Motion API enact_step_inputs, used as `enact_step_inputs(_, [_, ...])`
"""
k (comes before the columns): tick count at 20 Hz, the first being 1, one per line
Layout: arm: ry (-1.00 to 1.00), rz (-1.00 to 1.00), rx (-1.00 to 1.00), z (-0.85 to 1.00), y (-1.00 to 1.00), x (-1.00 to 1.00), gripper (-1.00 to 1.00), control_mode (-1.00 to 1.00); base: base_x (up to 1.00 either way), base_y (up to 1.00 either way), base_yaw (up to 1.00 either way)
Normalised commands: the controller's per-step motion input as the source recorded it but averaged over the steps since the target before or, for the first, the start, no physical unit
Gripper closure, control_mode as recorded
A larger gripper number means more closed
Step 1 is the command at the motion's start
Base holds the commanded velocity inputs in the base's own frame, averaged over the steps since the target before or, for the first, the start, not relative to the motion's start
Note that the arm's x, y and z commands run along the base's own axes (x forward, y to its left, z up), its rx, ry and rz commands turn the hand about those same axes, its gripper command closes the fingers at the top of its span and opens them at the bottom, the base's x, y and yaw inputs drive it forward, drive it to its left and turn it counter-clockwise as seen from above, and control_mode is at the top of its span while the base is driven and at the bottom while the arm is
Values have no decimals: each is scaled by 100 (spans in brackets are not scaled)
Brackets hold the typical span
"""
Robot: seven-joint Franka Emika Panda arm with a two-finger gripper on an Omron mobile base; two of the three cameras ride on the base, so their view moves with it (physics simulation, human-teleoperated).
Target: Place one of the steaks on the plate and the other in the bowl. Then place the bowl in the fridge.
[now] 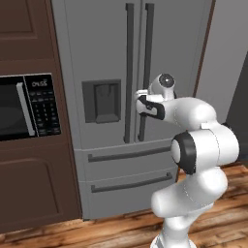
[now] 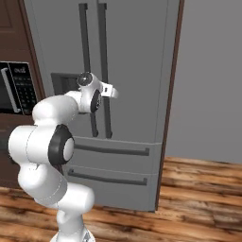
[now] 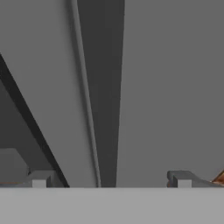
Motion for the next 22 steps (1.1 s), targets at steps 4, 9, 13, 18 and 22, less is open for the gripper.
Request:
enact_step_inputs(4, [-15,0,0,-7,0,42,-100,-100,0,0,0])
enact_step_inputs(9, [4,0,-2,1,0,48,-100,-100,0,0,0])
enact_step_inputs(13, [4,0,-1,1,4,50,-100,-100,0,0,0])
enact_step_inputs(18, [-1,0,0,0,11,37,-100,-100,0,0,0])
enact_step_inputs(22, [-2,0,0,-1,10,38,100,-100,0,0,0])
